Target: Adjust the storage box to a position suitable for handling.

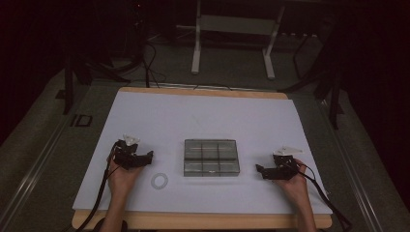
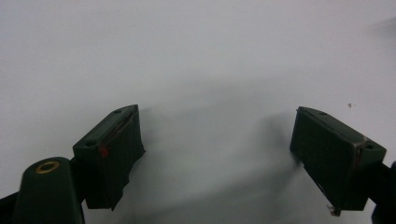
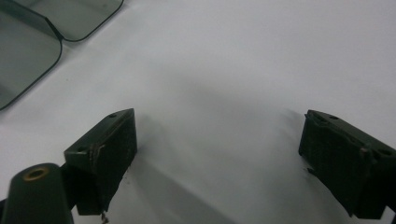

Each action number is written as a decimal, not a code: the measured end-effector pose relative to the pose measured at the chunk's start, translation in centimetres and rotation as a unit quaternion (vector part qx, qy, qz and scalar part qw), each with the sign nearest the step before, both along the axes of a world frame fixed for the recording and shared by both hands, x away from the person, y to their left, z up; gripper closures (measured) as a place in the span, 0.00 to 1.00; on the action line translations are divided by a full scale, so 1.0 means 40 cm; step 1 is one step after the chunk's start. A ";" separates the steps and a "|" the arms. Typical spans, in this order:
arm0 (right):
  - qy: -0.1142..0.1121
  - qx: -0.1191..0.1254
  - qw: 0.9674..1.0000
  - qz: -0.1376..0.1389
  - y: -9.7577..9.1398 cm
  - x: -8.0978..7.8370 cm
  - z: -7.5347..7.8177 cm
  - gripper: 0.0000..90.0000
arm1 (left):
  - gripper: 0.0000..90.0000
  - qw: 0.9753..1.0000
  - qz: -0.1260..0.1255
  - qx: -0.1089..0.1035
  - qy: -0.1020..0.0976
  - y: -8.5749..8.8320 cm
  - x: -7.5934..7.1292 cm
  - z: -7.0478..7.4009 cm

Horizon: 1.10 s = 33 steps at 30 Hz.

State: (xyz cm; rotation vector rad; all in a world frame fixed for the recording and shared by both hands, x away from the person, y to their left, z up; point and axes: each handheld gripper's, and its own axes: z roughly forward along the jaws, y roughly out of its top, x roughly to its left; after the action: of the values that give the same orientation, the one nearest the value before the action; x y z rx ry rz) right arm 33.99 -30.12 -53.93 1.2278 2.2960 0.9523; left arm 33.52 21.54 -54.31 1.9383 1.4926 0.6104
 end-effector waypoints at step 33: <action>-0.040 0.055 0.997 0.037 0.065 -0.064 0.050 0.90 | 0.57 0.993 -0.090 -0.047 -0.060 -0.087 -0.062 0.046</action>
State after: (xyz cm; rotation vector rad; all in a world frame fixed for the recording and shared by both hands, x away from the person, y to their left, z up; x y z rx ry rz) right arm 31.42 -27.54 -51.94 1.1307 2.2670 1.1471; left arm 31.04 18.05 -52.46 1.9023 1.2352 0.5556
